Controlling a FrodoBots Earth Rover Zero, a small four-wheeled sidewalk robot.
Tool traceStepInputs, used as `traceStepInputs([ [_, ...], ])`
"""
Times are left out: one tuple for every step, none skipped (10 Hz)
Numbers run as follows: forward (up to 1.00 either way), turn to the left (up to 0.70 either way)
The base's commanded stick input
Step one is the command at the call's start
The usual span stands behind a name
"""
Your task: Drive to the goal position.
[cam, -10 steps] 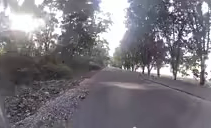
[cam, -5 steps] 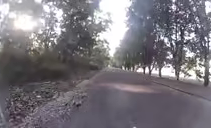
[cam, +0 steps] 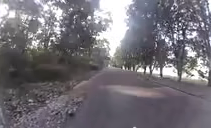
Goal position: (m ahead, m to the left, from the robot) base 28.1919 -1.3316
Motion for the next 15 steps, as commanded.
traceStepInputs([
  [0.70,0.00],
  [0.70,0.00],
  [0.70,-0.21],
  [0.70,-0.33],
  [0.70,-0.35],
  [0.70,-0.35],
  [0.70,-0.35],
  [0.70,-0.28],
  [0.70,-0.19],
  [0.70,-0.10],
  [0.70,-0.01],
  [0.70,0.00],
  [0.70,0.00],
  [0.70,0.00],
  [0.70,0.00],
])
